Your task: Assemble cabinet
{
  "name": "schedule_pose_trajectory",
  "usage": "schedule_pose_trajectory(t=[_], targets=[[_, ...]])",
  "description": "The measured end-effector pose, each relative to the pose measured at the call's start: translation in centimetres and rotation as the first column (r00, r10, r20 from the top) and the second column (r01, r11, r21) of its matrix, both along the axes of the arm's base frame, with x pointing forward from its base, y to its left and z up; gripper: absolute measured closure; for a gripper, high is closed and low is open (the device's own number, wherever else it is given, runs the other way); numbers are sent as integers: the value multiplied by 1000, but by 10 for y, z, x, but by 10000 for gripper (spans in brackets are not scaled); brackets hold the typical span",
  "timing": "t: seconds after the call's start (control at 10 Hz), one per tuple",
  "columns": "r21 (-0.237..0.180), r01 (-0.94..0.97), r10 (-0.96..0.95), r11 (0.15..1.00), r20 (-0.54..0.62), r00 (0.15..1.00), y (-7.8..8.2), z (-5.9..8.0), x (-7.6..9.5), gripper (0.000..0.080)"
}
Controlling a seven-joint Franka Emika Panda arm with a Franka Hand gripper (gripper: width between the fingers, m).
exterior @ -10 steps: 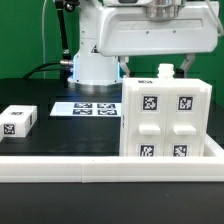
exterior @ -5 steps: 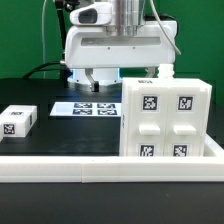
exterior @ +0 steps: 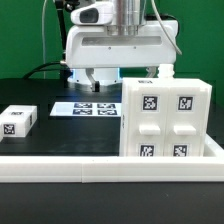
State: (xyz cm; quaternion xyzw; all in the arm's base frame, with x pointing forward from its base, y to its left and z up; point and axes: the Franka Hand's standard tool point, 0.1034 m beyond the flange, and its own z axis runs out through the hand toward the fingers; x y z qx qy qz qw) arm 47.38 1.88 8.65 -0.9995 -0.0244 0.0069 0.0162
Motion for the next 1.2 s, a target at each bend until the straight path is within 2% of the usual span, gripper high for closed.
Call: schedule_pose_trajectory(t=[0.1, 0.6, 1.1, 1.2], targets=[[2, -13, 13, 1000, -1, 1000, -4, 0, -2, 2], [-5, 25, -25, 1000, -32, 999, -89, -11, -27, 2], [-14, 9, -9, 1000, -31, 999, -118, -11, -31, 2], [-21, -36, 35, 999, -32, 999, -138, -16, -35, 2]])
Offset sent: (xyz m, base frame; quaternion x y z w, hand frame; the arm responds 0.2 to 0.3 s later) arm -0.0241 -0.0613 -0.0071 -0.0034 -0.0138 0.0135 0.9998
